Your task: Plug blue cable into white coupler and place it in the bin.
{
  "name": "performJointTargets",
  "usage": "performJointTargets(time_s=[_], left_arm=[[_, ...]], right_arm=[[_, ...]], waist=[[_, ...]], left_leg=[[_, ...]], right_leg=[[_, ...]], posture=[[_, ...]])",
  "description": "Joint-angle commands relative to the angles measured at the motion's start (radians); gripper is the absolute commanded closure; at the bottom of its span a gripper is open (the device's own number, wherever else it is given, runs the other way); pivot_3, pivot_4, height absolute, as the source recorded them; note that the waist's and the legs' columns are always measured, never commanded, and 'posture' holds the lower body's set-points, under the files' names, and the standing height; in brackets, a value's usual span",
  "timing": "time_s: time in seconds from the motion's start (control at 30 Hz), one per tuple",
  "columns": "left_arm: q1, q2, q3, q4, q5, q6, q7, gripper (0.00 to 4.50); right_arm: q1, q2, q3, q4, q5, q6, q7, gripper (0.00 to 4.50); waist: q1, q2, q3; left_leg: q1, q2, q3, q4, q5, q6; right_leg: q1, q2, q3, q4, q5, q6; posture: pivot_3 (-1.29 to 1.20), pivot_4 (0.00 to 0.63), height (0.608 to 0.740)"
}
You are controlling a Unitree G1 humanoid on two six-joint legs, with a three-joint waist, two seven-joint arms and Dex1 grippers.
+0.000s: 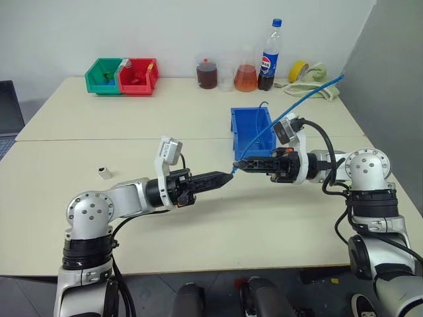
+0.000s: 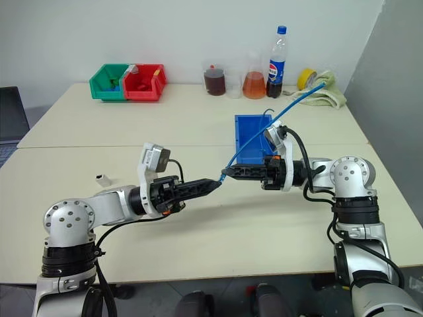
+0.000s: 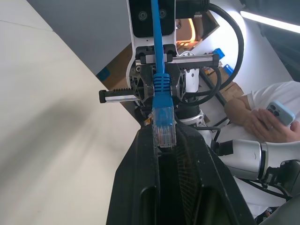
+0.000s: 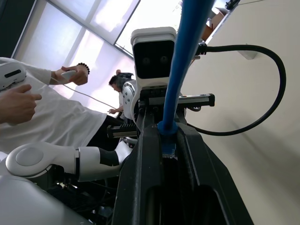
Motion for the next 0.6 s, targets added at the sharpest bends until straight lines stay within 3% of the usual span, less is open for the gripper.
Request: performJointTargets(time_s=[0.03, 0.17, 0.23, 0.33, 0.43, 0.6], left_arm=[[-0.002, 0.006, -0.001, -0.024, -0.019, -0.016, -0.013, 4.26], [-0.006, 0.008, -0.005, -0.022, -0.009, -0.021, -0.017, 4.26], [-0.004, 0.002, -0.006, -0.018, 0.014, -0.039, -0.011, 3.56], [0.002, 0.004, -0.005, -0.02, 0.022, -0.048, -0.014, 3.2], [0.009, 0.013, 0.002, -0.03, 0.006, -0.046, -0.011, 2.54], [0.086, 0.046, 0.09, -0.079, -0.137, -0.047, 0.074, 1.61]], right_arm=[[-0.026, -0.011, -0.005, -0.004, -0.005, -0.003, 0.011, 4.39], [-0.026, -0.015, -0.004, -0.008, -0.01, -0.002, 0.013, 4.39], [-0.027, -0.016, -0.008, -0.011, -0.01, -0.001, 0.009, 4.39], [-0.027, -0.014, -0.015, -0.012, -0.011, 0.0, 0.003, 4.39], [-0.022, -0.016, -0.018, -0.016, -0.01, -0.003, -0.002, 4.39], [-0.009, -0.02, -0.018, -0.019, -0.016, -0.014, -0.001, 4.39]], waist=[[0.0, 0.0, 0.0], [0.0, 0.0, 0.0], [0.0, 0.0, 0.0], [0.0, 0.0, 0.0], [0.0, 0.0, 0.001], [-0.003, 0.0, 0.001]], left_leg=[[0.0, 0.0, 0.0, 0.0, 0.0, 0.0], [0.0, 0.0, 0.0, 0.0, 0.0, 0.0], [0.0, 0.0, 0.0, 0.0, 0.0, 0.0], [0.0, 0.0, 0.0, 0.0, 0.0, 0.0], [0.0, 0.0, 0.0, -0.001, 0.0, 0.0], [0.0, 0.0, 0.0, -0.002, 0.0, 0.0]], right_leg=[[0.0, 0.0, 0.0, 0.0, 0.0, 0.0], [0.0, 0.0, 0.0, 0.0, 0.0, 0.0], [0.0, 0.0, 0.0, 0.0, 0.0, 0.0], [0.0, 0.0, 0.0, 0.0, 0.0, 0.0], [0.0, 0.0, 0.0, -0.001, 0.0, 0.0], [-0.001, 0.0, 0.0, -0.002, 0.0, 0.0]], posture=[[0.0, 0.15, 0.74], [0.0, 0.15, 0.74], [0.0, 0.15, 0.74], [0.0, 0.15, 0.74], [0.0, 0.15, 0.74], [0.0, 0.15, 0.74]])
